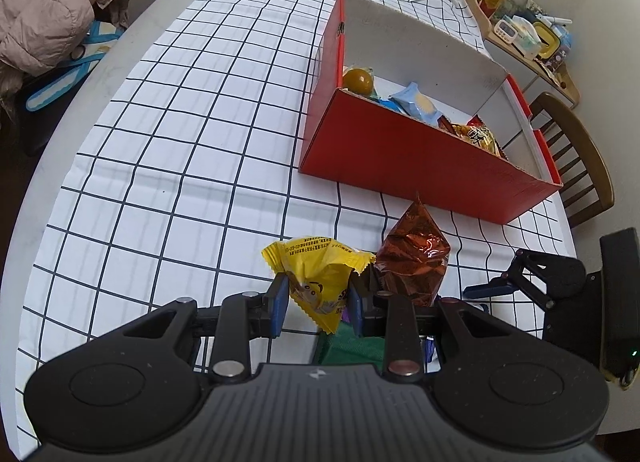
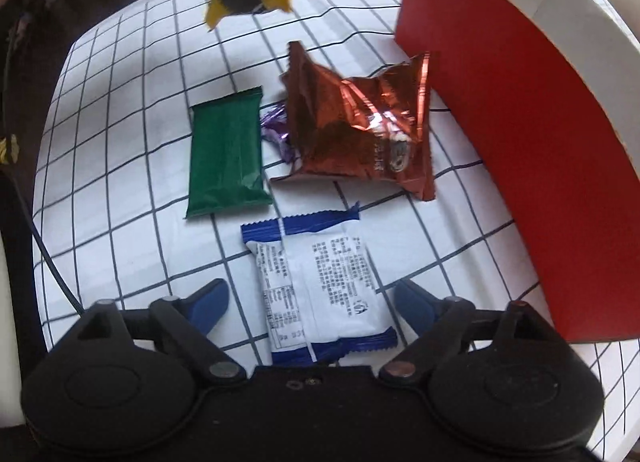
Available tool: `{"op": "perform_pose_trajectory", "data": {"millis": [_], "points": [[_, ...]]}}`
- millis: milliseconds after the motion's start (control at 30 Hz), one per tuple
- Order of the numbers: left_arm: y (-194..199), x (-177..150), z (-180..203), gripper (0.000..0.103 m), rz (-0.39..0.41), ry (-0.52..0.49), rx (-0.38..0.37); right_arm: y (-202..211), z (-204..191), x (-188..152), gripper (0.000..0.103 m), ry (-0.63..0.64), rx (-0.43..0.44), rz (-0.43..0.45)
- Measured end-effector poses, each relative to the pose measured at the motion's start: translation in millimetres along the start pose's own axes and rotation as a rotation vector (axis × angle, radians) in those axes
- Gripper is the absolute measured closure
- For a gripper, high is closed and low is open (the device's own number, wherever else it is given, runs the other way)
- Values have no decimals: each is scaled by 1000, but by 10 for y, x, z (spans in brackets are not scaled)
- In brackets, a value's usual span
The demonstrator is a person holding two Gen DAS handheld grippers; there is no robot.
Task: Organize snacks
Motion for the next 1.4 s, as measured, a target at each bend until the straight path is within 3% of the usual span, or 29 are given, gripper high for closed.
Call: {"op": "perform_pose_trajectory", "data": {"millis": [33,233,300,367,433,633,933,1200,1400], "points": [[0,1,4,73,-1,1,-1,-31,-28,-5,0,10,-3,-15],[-8,-2,15,73,-4,0,-4,-28,-77,13,3,11,-18,-30],[-5,-8,22,73,-3,-6,-6,-16,-70,40,11,19,-14,-15],[-2,-11,31,73,-2,-11,-6,40,-80,53,36,10,-15,16],[3,-12,38,73,-2,-16,-8,107,-46,63,50,-18,-19,37],[66,-15,96,73,9,-44,-20,144,-106,65,52,-77,-97,57],[271,97,284,73,49,-93,-38,790,-76,-1,52,-347,-234,247],[531,481,630,73,131,-161,-38,1429,308,8,52,-635,-284,446],[572,837,884,73,166,-197,-13,1597,723,89,52,-772,-315,512]]}}
Point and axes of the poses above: each gripper's, at about its wrist camera, not at the fingertips, and y roughly against the way its jaws point, z to its right, x to its top, the point moved 3 cm from there along -y, roughly the way its jaws point, and after that the axes turned 4 degrees about -z, right-handed, at the moved point
